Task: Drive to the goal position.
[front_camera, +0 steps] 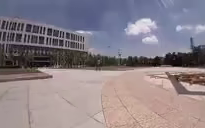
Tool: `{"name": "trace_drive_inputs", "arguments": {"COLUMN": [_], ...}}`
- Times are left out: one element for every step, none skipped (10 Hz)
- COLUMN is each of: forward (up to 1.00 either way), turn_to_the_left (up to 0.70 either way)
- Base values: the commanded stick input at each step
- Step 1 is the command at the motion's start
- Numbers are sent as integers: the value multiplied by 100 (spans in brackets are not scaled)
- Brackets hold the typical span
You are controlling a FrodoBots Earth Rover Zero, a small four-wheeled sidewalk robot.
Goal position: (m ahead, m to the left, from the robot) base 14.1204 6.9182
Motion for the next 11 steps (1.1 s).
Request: {"name": "trace_drive_inputs", "arguments": {"forward": [50,50,50,50,50,50,50,50,50,50,50], "turn_to_the_left": [0,0,0,0,0,4,34,50,50,50,7]}}
